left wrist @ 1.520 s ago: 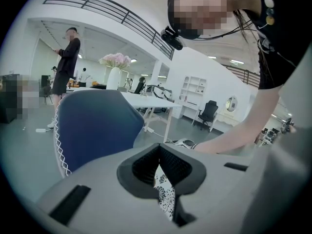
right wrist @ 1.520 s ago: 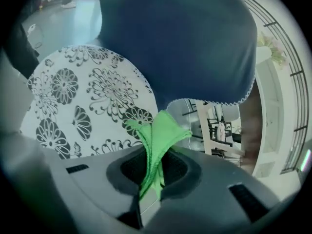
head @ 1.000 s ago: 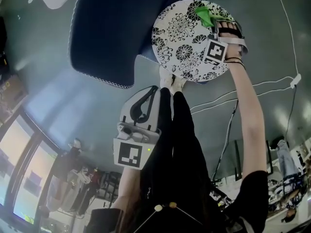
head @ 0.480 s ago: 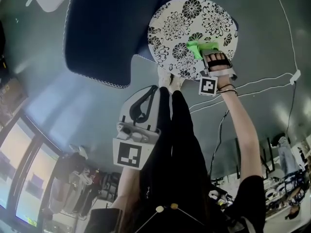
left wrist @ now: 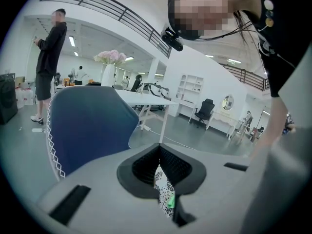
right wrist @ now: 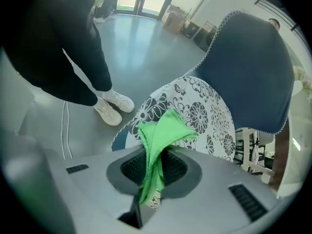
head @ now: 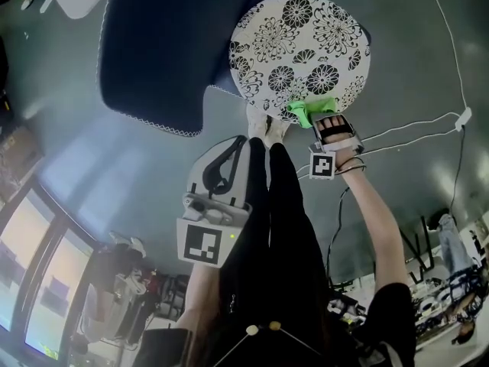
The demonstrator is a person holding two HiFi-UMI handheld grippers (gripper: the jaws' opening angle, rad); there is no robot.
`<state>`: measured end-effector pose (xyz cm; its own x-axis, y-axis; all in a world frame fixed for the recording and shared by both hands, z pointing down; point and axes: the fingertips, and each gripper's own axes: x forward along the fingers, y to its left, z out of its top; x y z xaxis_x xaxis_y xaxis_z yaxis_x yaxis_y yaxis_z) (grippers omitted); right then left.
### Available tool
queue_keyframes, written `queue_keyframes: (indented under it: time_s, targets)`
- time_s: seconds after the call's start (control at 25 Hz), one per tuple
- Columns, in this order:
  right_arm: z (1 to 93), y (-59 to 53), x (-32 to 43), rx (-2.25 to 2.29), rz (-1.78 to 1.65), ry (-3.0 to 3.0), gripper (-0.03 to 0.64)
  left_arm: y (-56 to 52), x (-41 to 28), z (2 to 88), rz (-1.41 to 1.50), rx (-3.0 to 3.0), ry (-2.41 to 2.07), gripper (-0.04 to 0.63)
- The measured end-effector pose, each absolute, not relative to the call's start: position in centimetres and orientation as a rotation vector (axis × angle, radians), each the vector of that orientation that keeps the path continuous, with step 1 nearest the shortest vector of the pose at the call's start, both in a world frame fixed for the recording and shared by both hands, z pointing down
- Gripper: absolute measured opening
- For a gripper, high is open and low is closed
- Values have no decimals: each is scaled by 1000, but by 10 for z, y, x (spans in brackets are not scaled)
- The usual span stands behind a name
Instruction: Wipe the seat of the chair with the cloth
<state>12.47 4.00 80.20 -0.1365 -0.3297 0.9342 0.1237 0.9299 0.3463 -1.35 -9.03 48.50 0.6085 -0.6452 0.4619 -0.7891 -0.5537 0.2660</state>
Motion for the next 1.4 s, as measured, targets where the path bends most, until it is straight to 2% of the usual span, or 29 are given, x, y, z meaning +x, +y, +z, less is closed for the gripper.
queue_keyframes:
  time_s: [0.4,0.68,0.84,1.04,1.2,1.4]
  targets:
    - [793,64,120,183,-322,-1664,51,-79,-12,481,448,2419,-1107,5]
    - [713,6,126,548,-140,-1712,51,-87,-17,437,397,2470,-1156,5]
    - [625,-37,118,845,14,-1836,51,-99,-14,394,359,2517,-1165,5]
    - [466,-77,112,1273,240,-2102,51,-121,-7,308,209,2618,-1189,5]
    - [339,-95,132,1582,126,-2148,51,-130,2,240,106,2704,-1177,5]
    - [204,-96,147,1840,4,-2207,51,-135,8,175,120,2772,-1166,5]
